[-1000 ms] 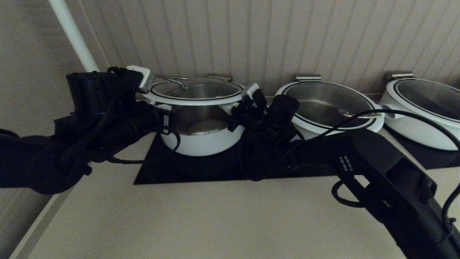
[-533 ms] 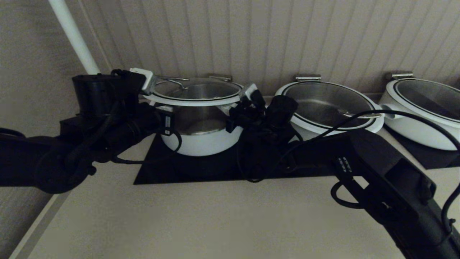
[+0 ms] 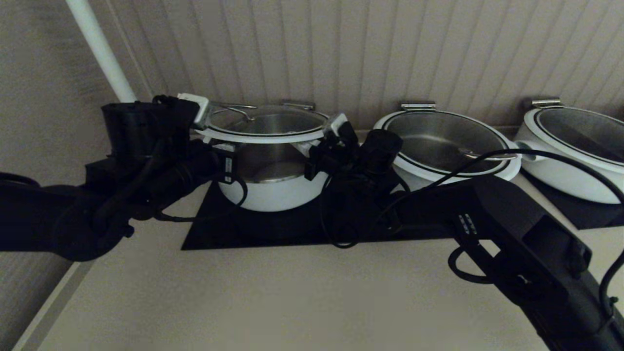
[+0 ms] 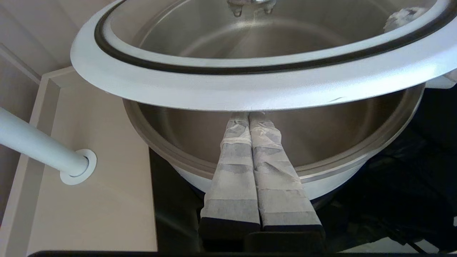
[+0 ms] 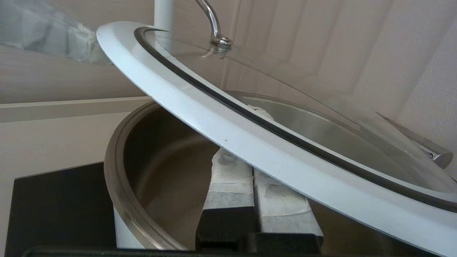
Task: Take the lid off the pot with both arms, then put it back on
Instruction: Open the pot lid completely
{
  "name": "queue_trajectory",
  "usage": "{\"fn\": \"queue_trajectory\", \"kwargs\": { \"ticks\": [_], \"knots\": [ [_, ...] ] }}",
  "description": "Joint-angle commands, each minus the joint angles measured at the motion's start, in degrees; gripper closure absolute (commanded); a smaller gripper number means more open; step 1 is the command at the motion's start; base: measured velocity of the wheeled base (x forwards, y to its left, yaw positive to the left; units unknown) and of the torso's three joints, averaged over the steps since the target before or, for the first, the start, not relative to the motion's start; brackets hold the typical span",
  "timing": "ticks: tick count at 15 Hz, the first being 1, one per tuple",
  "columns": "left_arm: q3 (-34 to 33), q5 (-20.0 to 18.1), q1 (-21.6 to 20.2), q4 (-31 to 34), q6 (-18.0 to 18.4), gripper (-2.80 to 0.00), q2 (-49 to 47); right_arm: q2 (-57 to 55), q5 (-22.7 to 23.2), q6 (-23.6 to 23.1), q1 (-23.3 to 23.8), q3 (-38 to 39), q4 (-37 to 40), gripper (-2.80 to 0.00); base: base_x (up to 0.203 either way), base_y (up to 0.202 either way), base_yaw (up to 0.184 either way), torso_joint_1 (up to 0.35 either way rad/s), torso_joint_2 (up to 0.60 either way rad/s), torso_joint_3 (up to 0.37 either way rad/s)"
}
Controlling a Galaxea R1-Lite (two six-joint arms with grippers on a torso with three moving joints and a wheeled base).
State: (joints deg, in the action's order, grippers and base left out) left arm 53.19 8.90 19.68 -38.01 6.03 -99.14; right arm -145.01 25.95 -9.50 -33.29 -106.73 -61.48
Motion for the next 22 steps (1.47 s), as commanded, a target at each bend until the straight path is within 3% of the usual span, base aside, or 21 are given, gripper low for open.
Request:
{"fn": "queue_trajectory", "kwargs": {
  "ticks": [1, 8, 22],
  "knots": [
    [0.0, 0.5, 0.0, -0.9, 0.0, 0.00, -0.7, 0.2, 0.1, -0.1, -0.1, 0.0, -0.4, 0.00, 0.000, 0.000, 0.000, 0.000, 0.00, 0.000],
    [0.5, 0.9, 0.0, -1.4, 0.0, 0.00, -1.4, 1.0, 0.1, -0.1, -0.2, 1.0, -0.4, 0.00, 0.000, 0.000, 0.000, 0.000, 0.00, 0.000],
    [2.8, 1.3, -0.1, -1.3, 0.0, 0.00, -2.3, 9.7, 0.3, -1.0, -0.2, 20.4, -4.5, 0.00, 0.000, 0.000, 0.000, 0.000, 0.00, 0.000]
  ]
}}
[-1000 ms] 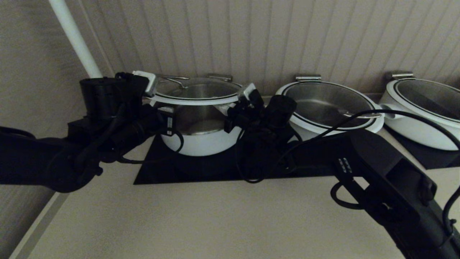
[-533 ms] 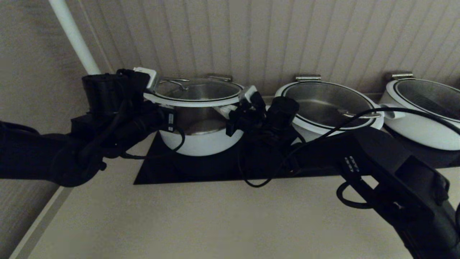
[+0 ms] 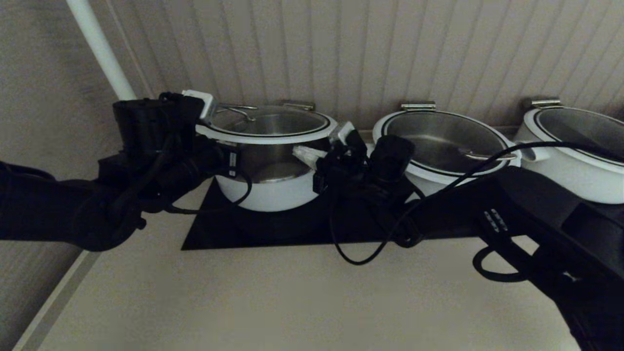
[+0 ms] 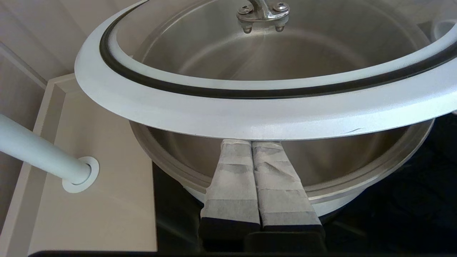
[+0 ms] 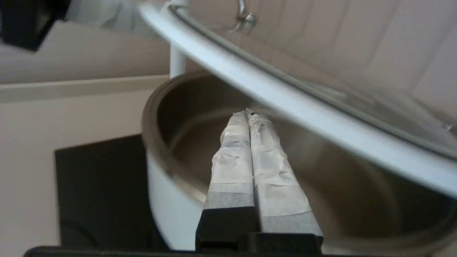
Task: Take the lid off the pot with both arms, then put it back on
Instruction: Open the pot lid completely
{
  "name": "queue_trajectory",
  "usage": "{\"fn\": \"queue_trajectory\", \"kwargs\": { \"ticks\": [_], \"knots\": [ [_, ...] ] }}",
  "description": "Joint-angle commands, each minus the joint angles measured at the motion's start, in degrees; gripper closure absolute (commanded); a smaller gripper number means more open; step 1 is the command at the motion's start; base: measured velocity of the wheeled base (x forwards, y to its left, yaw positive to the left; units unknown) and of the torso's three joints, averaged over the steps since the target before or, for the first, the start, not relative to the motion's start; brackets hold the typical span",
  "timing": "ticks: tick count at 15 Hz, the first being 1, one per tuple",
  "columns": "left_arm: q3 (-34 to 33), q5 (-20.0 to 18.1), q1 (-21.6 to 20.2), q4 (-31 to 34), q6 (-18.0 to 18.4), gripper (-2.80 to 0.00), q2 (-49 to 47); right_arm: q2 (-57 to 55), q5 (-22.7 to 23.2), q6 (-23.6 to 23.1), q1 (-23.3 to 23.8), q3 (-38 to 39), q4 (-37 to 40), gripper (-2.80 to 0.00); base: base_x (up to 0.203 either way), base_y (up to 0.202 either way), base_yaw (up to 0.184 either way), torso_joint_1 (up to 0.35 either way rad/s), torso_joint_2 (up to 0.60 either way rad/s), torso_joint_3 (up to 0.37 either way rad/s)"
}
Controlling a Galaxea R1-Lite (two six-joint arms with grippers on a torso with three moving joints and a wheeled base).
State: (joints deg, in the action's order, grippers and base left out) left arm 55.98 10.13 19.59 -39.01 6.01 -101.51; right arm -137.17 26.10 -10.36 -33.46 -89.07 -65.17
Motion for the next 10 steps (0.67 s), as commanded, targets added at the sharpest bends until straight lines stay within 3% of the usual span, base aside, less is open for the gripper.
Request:
{"fn": "queue_trajectory", "kwargs": {
  "ticks": [1, 10],
  "knots": [
    [0.0, 0.1, 0.0, -0.3, 0.1, 0.00, 0.1, 2.7, 0.2, -0.1, 0.0, 4.7, -1.4, 0.00, 0.000, 0.000, 0.000, 0.000, 0.00, 0.000],
    [0.0, 0.1, 0.0, -0.3, 0.1, 0.00, 0.1, 7.3, 0.3, -0.1, 0.0, 11.8, -1.8, 0.00, 0.000, 0.000, 0.000, 0.000, 0.00, 0.000]
  ]
}}
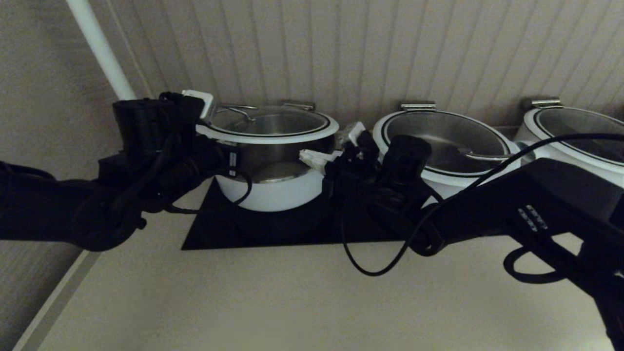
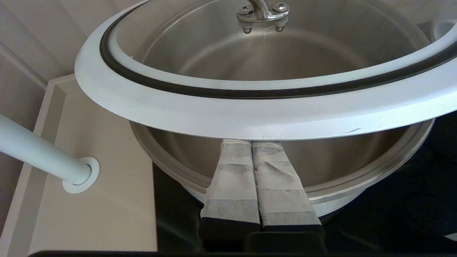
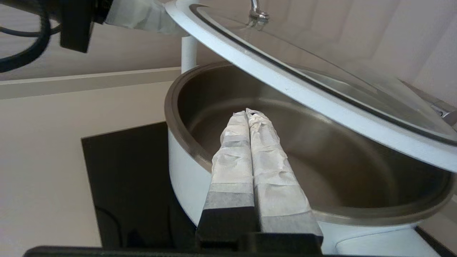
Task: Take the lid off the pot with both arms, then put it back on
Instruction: Open the pot lid completely
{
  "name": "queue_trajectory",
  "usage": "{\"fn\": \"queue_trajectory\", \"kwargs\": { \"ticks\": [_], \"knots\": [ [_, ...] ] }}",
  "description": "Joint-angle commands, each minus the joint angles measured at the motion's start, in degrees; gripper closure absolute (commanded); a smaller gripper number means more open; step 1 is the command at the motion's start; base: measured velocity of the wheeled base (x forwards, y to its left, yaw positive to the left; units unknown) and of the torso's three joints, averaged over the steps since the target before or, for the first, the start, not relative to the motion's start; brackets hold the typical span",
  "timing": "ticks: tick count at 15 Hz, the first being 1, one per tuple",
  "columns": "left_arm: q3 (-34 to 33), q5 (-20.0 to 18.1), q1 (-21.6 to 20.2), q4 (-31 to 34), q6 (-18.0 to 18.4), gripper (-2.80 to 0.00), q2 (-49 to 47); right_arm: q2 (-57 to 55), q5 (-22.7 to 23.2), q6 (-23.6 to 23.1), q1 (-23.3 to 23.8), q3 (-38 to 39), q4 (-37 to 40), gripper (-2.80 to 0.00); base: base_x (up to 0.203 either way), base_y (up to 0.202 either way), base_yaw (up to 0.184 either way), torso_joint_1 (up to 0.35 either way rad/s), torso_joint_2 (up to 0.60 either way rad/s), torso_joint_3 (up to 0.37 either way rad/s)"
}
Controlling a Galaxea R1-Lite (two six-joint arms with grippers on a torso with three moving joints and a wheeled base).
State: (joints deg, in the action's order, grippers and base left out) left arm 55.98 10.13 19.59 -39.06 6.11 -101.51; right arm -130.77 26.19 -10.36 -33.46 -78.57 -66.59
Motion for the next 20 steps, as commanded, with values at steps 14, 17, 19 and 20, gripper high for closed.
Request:
{"fn": "queue_trajectory", "kwargs": {
  "ticks": [14, 17, 19, 20],
  "knots": [
    [0.0, 0.2, 0.0, -0.2, 0.2, 0.00, 0.3, 10.3, 0.2, -0.1, 0.1, 14.9, -0.4, 0.00, 0.000, 0.000, 0.000, 0.000, 0.00, 0.000],
    [0.0, 0.2, 0.0, -0.2, 0.3, 0.00, 0.5, 12.9, 0.2, -0.1, 0.1, 18.5, -0.4, 0.00, 0.000, 0.000, 0.000, 0.000, 0.00, 0.000],
    [0.0, 0.2, 0.0, -0.2, 0.3, 0.00, 0.6, 14.5, 0.2, -0.1, 0.1, 21.0, -0.4, 0.00, 0.000, 0.000, 0.000, 0.000, 0.00, 0.000],
    [0.0, 0.2, 0.0, -0.2, 0.3, 0.00, 0.6, 15.4, 0.2, -0.1, 0.2, 22.1, -0.3, 0.00, 0.000, 0.000, 0.000, 0.000, 0.00, 0.000]
  ]
}}
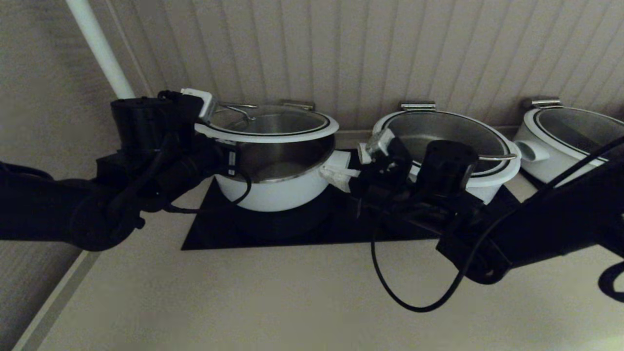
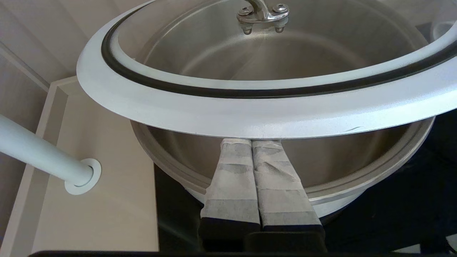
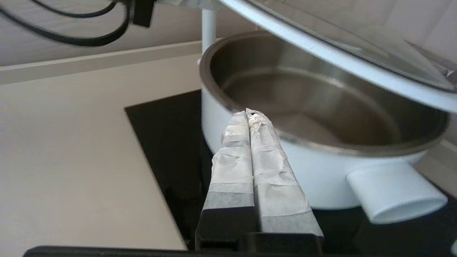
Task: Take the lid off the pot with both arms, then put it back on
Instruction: Open the pot lid completely
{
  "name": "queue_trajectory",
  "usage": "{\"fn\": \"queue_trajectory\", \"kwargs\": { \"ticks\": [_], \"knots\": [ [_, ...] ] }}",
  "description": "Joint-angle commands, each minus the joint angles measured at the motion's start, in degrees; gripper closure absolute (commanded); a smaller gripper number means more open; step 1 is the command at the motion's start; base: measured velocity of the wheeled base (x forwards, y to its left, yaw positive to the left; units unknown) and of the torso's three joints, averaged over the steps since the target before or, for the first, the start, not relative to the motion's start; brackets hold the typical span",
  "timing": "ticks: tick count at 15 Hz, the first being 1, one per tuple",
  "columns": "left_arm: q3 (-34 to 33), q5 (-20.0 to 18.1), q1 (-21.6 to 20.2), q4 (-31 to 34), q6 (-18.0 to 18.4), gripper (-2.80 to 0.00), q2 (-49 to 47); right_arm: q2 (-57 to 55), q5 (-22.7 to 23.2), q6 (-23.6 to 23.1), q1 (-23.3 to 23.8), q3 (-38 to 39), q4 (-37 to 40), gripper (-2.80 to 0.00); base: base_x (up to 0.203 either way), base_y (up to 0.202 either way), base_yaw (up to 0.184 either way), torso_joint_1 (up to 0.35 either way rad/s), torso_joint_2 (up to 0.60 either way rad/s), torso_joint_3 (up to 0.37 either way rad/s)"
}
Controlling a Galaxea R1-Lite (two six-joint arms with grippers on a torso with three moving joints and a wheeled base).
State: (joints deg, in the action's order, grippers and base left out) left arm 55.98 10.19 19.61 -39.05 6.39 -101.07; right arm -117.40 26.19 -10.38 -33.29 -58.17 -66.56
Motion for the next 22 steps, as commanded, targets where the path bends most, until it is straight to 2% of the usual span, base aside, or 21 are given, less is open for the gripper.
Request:
{"fn": "queue_trajectory", "kwargs": {
  "ticks": [1, 10, 20, 22],
  "knots": [
    [0.0, 0.4, 0.0, -0.2, 0.0, 0.00, 0.2, 2.8, 0.2, -0.1, 0.0, 2.9, -0.3, 0.00, 0.000, 0.000, 0.000, 0.000, 0.00, 0.000],
    [-0.1, 0.8, 0.0, -0.2, 0.0, 0.00, 0.1, 9.6, -0.1, 0.1, 1.9, 12.4, 0.1, 0.00, 0.000, 0.000, 0.000, 0.000, 0.00, 0.000],
    [-0.2, 0.8, 0.0, -0.2, 0.0, 0.00, 0.0, 15.6, -0.4, -0.1, 10.0, 18.5, 0.1, 0.00, 0.000, 0.000, 0.000, 0.000, 0.00, 0.000],
    [-0.3, 0.8, 0.0, -0.2, 0.0, 0.00, 0.0, 16.9, -3.6, -0.1, 11.7, 19.7, 0.0, 0.00, 0.000, 0.000, 0.000, 0.000, 0.00, 0.000]
  ]
}}
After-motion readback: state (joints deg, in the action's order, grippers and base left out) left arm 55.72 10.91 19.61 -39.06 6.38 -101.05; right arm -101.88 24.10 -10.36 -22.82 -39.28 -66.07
